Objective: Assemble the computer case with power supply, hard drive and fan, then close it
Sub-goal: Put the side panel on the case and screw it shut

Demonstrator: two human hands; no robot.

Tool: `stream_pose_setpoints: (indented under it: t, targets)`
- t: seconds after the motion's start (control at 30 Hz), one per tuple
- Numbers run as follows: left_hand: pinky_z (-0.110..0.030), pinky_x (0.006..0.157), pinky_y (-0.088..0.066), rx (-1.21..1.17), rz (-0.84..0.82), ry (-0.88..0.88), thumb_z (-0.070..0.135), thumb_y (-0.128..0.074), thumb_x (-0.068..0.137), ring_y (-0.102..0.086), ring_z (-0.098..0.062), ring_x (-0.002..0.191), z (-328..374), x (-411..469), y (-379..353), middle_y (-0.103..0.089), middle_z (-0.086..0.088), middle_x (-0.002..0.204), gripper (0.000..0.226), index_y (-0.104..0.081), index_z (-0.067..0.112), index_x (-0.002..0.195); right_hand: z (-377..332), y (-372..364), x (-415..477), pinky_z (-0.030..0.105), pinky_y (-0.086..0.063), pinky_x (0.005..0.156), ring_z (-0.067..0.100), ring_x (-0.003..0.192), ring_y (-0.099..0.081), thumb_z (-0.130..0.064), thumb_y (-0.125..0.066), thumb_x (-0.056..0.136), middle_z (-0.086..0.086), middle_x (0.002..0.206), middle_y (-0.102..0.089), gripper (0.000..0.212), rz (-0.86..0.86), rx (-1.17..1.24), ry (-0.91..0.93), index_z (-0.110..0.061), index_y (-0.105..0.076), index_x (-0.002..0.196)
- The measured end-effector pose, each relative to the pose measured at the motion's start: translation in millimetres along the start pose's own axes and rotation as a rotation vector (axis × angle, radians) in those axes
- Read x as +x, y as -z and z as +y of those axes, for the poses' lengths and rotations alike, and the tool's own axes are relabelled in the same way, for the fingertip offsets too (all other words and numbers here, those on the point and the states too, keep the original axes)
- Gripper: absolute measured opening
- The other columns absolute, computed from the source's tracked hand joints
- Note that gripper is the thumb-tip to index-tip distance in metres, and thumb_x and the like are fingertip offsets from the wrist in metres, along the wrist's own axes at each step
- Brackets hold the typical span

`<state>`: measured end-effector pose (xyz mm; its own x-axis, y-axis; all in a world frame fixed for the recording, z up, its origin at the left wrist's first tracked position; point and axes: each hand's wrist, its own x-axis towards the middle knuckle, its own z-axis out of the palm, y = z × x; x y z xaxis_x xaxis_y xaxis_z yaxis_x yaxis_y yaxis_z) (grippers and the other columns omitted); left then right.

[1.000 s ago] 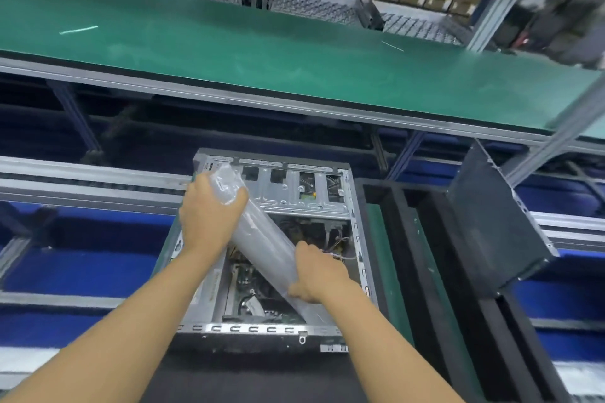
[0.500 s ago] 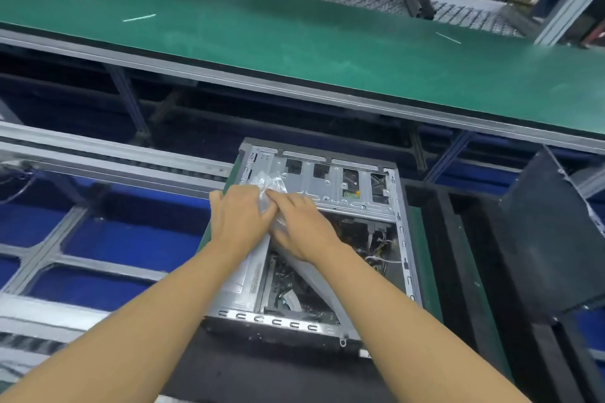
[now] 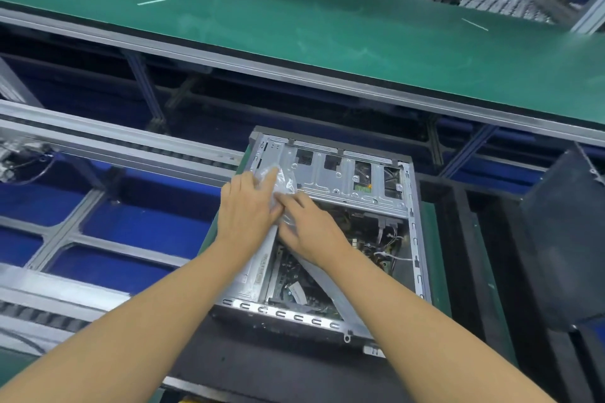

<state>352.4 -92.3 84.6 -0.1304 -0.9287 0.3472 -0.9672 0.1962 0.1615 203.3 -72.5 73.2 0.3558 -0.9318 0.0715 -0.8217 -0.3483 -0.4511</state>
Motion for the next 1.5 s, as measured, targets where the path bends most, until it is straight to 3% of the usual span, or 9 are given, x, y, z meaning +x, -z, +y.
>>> stream_pose_setpoints:
  t: [0.1,0.4,0.57,0.73,0.83,0.93,1.1,1.27,1.5]
  targets:
    - [-0.042,0.079,-0.044,-0.046,0.069,-0.162,0.014,-0.076,0.078,-0.057,-0.034,0.106,2.4,-1.8,-5.5,-0.059,-0.017,0.118,0.028,-0.07,0.01,0.106,-1.5,1.6,-1.7,0.043,-0.054,0.082,0.024,0.107,-0.061,-0.029,-0.056,0.1,0.002,0.135,-0.054,0.047,0.019,0.06,-0.016,-0.014,-0.049,0.144]
    - [-0.038,0.057,-0.049,-0.047,0.093,-0.281,0.005,-0.073,0.076,-0.058,-0.03,0.066,-5.5,1.8,-9.7,-0.059,-0.013,0.07,0.008,-0.067,0.002,0.072,-1.1,5.3,4.2,0.041,-0.052,0.092,0.029,0.11,-0.065,-0.024,-0.06,0.095,0.007,0.126,-0.07,0.051,-0.023,0.14,-0.076,-0.021,-0.053,0.146]
    - [-0.028,0.055,-0.044,0.24,-0.089,-0.268,0.024,-0.061,0.088,-0.067,-0.021,0.074,1.8,-1.3,-1.8,-0.072,-0.005,0.082,0.016,-0.073,0.015,0.083,6.1,-1.0,7.7,0.037,-0.051,0.078,0.034,0.101,-0.067,-0.03,-0.055,0.1,0.013,0.112,-0.074,0.047,-0.083,0.142,-0.084,-0.028,-0.051,0.146]
    - [-0.036,0.073,-0.049,0.482,-0.358,-0.535,0.007,-0.041,0.092,-0.06,-0.032,0.097,4.5,10.3,-2.9,-0.066,-0.013,0.104,0.03,-0.069,0.008,0.102,9.1,-1.7,7.5,0.039,-0.047,0.083,0.027,0.119,-0.061,-0.04,-0.035,0.102,-0.001,0.143,-0.058,0.044,-0.214,0.114,-0.099,-0.034,-0.04,0.145]
    - [-0.044,0.098,-0.044,0.398,-0.256,-0.521,0.011,-0.04,0.095,-0.058,-0.033,0.109,3.2,2.2,-3.2,-0.067,-0.017,0.111,0.032,-0.069,0.002,0.108,6.1,1.2,6.1,0.038,-0.043,0.078,0.024,0.119,-0.06,-0.044,-0.029,0.1,-0.006,0.144,-0.054,0.042,-0.166,0.088,-0.065,-0.036,-0.038,0.14]
    - [-0.039,0.083,-0.051,0.177,0.015,-0.448,0.014,-0.063,0.086,-0.065,-0.027,0.092,-2.5,-5.8,-2.7,-0.072,-0.011,0.096,0.016,-0.073,0.003,0.093,5.7,3.2,0.1,0.043,-0.049,0.089,0.027,0.129,-0.053,-0.044,-0.032,0.104,-0.003,0.152,-0.046,0.052,-0.171,-0.004,-0.063,-0.031,-0.029,0.154]
    - [-0.034,0.08,-0.042,0.098,0.088,-0.435,0.017,-0.062,0.086,-0.056,-0.025,0.099,-0.4,-4.6,-0.2,-0.061,-0.007,0.11,0.014,-0.07,0.01,0.095,17.7,23.3,-22.6,0.053,-0.037,0.114,0.034,0.151,-0.026,-0.075,-0.06,0.083,0.004,0.17,-0.013,0.116,-0.45,-0.067,-0.312,-0.028,0.009,0.162]
    - [-0.035,0.083,-0.034,0.329,0.039,-0.383,0.027,-0.067,0.085,-0.056,-0.023,0.094,7.2,-6.0,8.7,-0.06,0.002,0.102,0.008,-0.071,0.023,0.079,18.0,17.8,-38.4,0.052,-0.044,0.107,0.035,0.139,-0.033,-0.054,-0.081,0.074,0.014,0.15,-0.031,0.114,-0.511,-0.157,-0.409,-0.019,-0.013,0.157]
    - [-0.04,0.086,-0.042,0.358,-0.341,-0.247,0.06,-0.02,0.098,-0.05,-0.029,0.099,38.5,-17.8,1.2,-0.056,-0.018,0.111,0.069,-0.055,0.003,0.116,16.2,7.6,-47.8,0.049,-0.046,0.104,0.034,0.138,-0.038,-0.046,-0.074,0.082,0.012,0.155,-0.028,0.113,-0.33,-0.204,-0.357,-0.021,0.002,0.162]
